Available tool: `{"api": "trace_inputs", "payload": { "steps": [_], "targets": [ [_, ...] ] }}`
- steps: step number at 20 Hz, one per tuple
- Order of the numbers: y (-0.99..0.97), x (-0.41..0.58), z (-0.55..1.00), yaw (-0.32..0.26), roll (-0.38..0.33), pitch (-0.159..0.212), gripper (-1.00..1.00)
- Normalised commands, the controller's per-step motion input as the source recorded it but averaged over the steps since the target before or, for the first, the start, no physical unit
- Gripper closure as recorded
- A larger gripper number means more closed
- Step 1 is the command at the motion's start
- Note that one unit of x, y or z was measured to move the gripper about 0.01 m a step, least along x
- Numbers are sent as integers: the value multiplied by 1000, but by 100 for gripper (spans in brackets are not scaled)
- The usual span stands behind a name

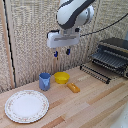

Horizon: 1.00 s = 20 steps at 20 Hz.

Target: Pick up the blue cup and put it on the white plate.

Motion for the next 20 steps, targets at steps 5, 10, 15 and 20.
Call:
{"api": "trace_inputs", "payload": {
  "steps": [5, 10, 15, 20],
  "targets": [
    [48, 737, -158, 34, 0, 48, -100],
    [43, 765, -134, 42, 0, 43, -100],
    [146, 518, -189, 18, -12, 92, -100],
    [209, 78, -242, 0, -54, 128, -100]
  ]
}}
